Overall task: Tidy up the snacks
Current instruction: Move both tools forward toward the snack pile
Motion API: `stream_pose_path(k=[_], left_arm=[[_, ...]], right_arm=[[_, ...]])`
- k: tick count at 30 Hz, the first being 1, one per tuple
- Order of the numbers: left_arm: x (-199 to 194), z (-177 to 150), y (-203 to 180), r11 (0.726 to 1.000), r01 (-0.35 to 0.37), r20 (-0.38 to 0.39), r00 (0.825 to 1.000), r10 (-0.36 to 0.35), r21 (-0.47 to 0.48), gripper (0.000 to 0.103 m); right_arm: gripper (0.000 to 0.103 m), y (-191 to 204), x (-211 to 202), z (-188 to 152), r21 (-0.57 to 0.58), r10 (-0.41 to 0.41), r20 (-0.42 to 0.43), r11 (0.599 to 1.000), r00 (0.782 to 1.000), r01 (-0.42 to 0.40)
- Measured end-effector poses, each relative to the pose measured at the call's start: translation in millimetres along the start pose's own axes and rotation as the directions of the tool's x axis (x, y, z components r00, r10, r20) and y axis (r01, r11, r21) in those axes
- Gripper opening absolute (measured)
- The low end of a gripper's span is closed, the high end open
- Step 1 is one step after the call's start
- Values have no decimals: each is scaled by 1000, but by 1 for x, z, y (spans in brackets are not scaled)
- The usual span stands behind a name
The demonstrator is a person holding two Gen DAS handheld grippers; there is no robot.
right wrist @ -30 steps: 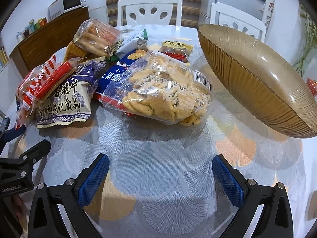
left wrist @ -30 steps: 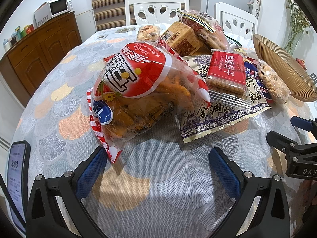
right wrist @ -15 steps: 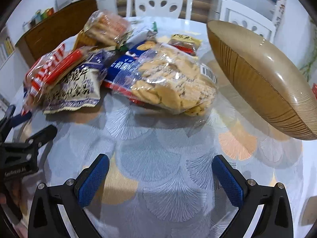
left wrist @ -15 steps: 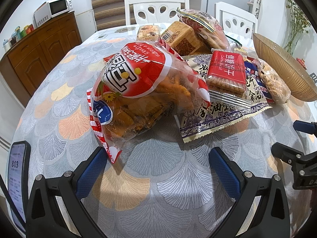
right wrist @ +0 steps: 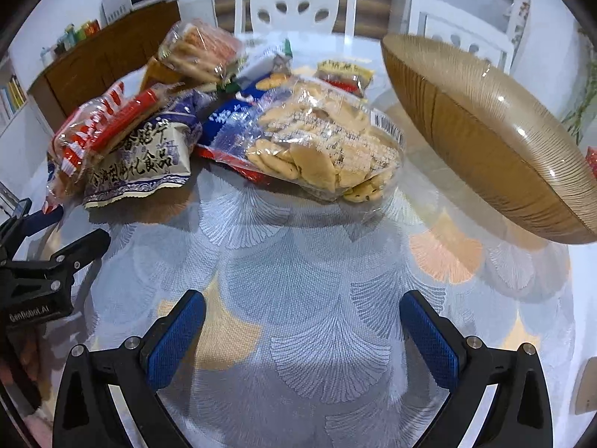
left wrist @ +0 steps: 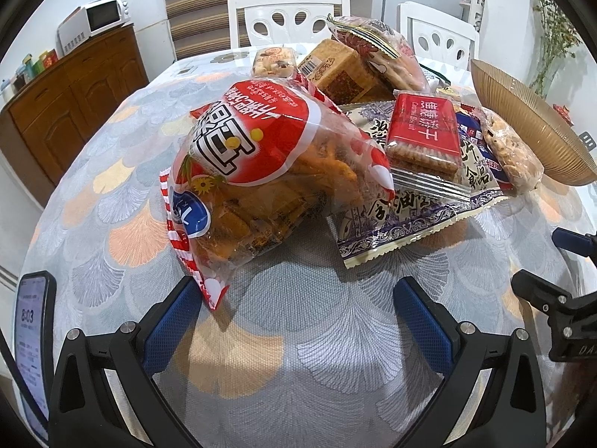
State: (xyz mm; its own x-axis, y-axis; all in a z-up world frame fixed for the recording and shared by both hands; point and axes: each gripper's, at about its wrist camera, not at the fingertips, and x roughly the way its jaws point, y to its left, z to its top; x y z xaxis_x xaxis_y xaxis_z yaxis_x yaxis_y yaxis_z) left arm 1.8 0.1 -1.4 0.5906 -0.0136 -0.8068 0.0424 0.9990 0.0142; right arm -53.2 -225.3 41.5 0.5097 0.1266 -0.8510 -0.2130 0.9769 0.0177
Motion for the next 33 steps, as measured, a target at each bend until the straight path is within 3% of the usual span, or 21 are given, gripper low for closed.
stream_pose_path(k=[11,14,15,17,19,21,25,28,33], left_arm=[[-4,-2,3,999,26,-18,1000,-25,45,103],[-4,6,3,990,83,-145,987,-66,115,103],[-3,9,6,982,125,-217,972,-92,144,103],[-3,11,7,964,176,-287,951,-115,200,103],[-7,9,10,950,204,-333,936,-118,237,103],[-12,8,15,953,193,-348,932,-104,232,103],[-45,23,34,969,167,-253,960,-117,184,102],[-69,49,51,979,160,-177,975,-136,127,102],[-65,82,81,976,193,-162,965,-207,-98,102]], right_arm=[[103,3,1,-10,4,-3,31,1000,1000,3],[103,8,5,-7,3,-13,23,1000,1000,13],[103,8,7,-5,9,-18,12,1000,1000,17],[103,7,5,-1,32,-30,-24,999,999,31],[103,9,7,4,54,-43,-72,997,996,47],[103,9,9,13,53,-35,-143,998,989,43],[103,5,11,29,18,12,-252,1000,968,-7],[103,7,-8,39,-19,0,-183,1000,983,-3],[103,9,-22,76,-36,49,-84,998,995,-52]])
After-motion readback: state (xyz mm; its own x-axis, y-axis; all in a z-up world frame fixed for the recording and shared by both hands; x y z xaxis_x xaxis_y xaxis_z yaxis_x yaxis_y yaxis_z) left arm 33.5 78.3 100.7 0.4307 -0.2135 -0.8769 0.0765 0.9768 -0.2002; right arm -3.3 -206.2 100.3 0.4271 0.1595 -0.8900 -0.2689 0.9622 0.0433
